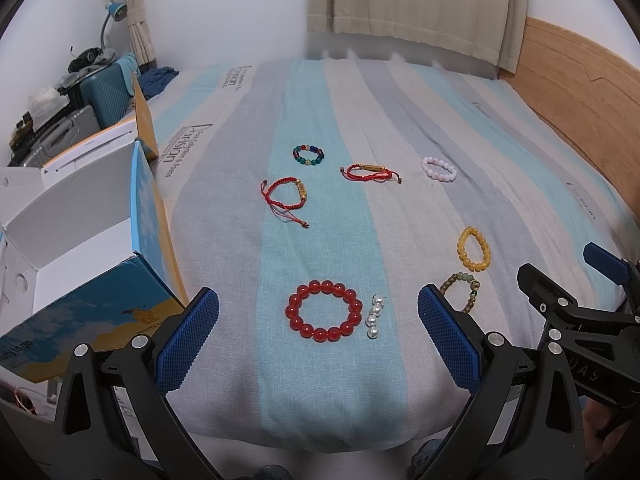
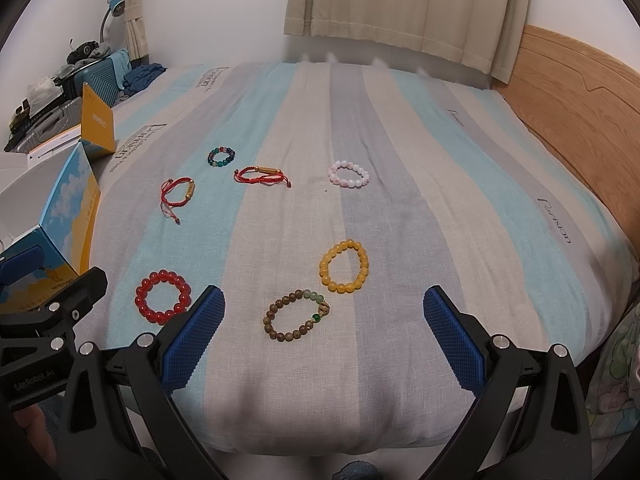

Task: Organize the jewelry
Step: 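Lower left tool onto red bead bracelet while right tool lowers onto yellow bead bracelet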

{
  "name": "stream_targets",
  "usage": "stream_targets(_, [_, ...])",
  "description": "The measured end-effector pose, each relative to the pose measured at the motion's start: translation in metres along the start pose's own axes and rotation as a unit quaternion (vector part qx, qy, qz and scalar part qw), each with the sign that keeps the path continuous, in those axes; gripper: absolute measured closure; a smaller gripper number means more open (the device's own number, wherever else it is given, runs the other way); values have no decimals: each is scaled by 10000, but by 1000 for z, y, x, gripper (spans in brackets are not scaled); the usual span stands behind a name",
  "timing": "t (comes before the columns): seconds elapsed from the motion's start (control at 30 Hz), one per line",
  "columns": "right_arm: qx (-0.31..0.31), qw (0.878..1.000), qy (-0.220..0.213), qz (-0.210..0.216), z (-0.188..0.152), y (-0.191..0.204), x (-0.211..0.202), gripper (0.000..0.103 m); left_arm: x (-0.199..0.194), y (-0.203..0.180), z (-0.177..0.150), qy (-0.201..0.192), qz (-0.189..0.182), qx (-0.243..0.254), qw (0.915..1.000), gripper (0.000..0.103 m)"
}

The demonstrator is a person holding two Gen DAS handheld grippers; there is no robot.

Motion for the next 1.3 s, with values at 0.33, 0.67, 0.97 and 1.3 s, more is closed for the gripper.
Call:
stream_targets(0.33, [19, 9998, 146, -104, 11, -10, 18, 7, 16, 0, 9, 74, 41, 89, 9999, 6])
stream_targets(0.67, [44, 9987, 460, -200, 40, -26, 50, 7, 55, 0, 30, 390, -146, 14, 9991, 6])
stream_targets(0.97, [225, 9953, 924, -208, 56, -46, 85, 7, 89, -17, 50, 620, -277, 80, 9977, 6])
stream_targets(1.3, [115, 9877, 1558, -43, 49, -50, 137, 16, 123, 1, 40, 1206, -150, 134, 9925, 6])
Point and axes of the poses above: each gripper's, at about its wrist camera, not at the fingertips, and x roughly the way its jaws point, y to its left, z to its top, the point moved 1 cm from there along x, roughly the way its jaws point, and after that the axes turned 12 degrees about -z, right-handed, at the moved point
